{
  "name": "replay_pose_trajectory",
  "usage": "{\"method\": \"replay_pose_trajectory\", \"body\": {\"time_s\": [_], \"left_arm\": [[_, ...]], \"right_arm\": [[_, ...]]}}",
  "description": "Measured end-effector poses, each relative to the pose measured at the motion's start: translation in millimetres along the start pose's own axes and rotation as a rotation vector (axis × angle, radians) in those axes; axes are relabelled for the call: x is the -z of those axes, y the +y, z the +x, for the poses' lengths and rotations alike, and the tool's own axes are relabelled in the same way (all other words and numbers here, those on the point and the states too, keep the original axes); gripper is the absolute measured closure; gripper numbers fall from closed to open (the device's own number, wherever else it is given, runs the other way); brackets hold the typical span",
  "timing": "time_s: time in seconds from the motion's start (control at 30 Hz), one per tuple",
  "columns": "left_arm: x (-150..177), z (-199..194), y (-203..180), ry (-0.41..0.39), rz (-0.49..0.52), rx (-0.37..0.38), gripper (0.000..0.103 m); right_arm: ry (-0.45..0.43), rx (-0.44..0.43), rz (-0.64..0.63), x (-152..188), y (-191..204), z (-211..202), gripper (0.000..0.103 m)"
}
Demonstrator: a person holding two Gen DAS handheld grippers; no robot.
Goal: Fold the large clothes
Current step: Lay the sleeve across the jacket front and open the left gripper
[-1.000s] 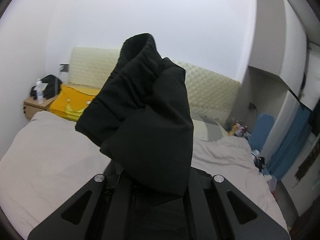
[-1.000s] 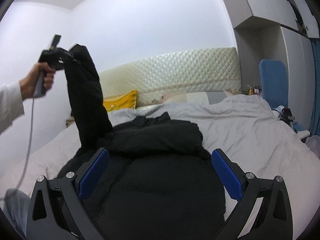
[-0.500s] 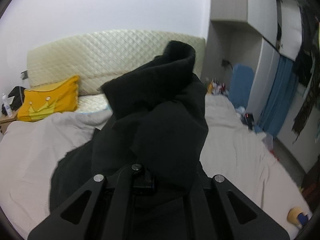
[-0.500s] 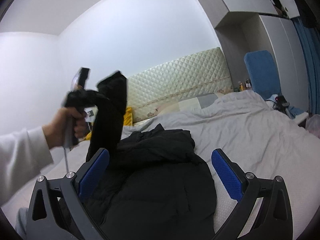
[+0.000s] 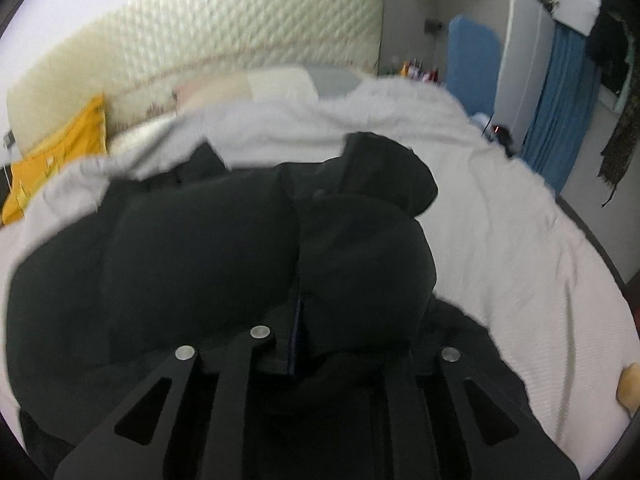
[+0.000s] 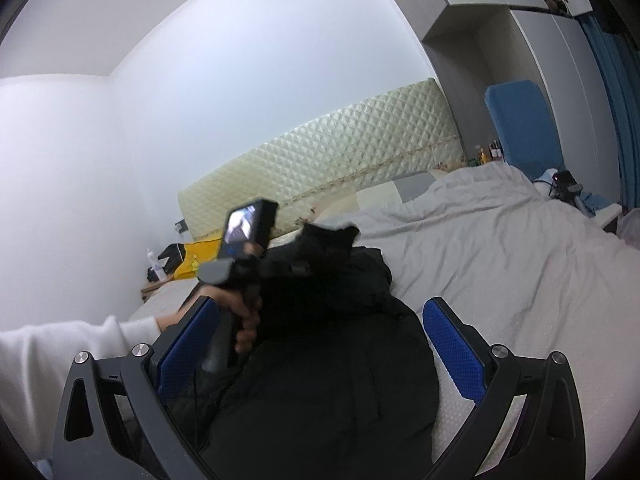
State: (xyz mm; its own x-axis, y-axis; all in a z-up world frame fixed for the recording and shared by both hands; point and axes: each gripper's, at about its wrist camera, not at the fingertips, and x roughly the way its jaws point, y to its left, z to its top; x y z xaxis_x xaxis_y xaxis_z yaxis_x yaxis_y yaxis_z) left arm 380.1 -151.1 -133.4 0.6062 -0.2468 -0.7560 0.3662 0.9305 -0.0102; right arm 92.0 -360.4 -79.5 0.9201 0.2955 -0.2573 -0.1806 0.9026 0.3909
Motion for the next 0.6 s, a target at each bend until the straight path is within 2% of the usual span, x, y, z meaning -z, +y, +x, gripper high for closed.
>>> {"method": "replay_pose_trajectory", "body": {"time_s": [0.07,0.17,0.27,0.37,0.43,0.47,0.5,0.53,0.57,0.6], "left_arm": [[8,18,-2,0.039,0.009,-0.022,0.087],[21,32,-9,0.046,0.045,-0.045,0.086],[27,37,-6,0.055,0.03,-0.028,0.086],[26,31,-2,0.02,0.029,-0.002,0.082],[28,24,-4,0.007,0.037,0.008,0.074],[28,23,-4,0.004,0.04,0.008,0.063],[29,20,-6,0.004,0.039,0.017,0.044],[30,17,-8,0.011,0.041,0.036,0.034],[31,15,-11,0.009,0.053,0.047,0.019],[33,9,-16,-0.005,0.077,0.047,0.016]], "right_arm": [[0.009,-0.001,0.019,1,-4,3,0.0],[0.017,-0.002,0.03,4,-7,8,0.0],[0.027,-0.001,0.029,6,-8,13,0.0],[0.036,0.002,0.022,7,-8,17,0.0],[0.045,0.005,0.021,8,-8,18,0.0],[0.047,0.007,0.022,9,-8,19,0.0],[0.047,0.013,0.021,8,-9,19,0.0],[0.046,0.018,0.02,8,-9,19,0.0],[0.044,0.022,0.02,8,-9,19,0.0],[0.045,0.03,0.019,8,-10,20,0.0]]}}
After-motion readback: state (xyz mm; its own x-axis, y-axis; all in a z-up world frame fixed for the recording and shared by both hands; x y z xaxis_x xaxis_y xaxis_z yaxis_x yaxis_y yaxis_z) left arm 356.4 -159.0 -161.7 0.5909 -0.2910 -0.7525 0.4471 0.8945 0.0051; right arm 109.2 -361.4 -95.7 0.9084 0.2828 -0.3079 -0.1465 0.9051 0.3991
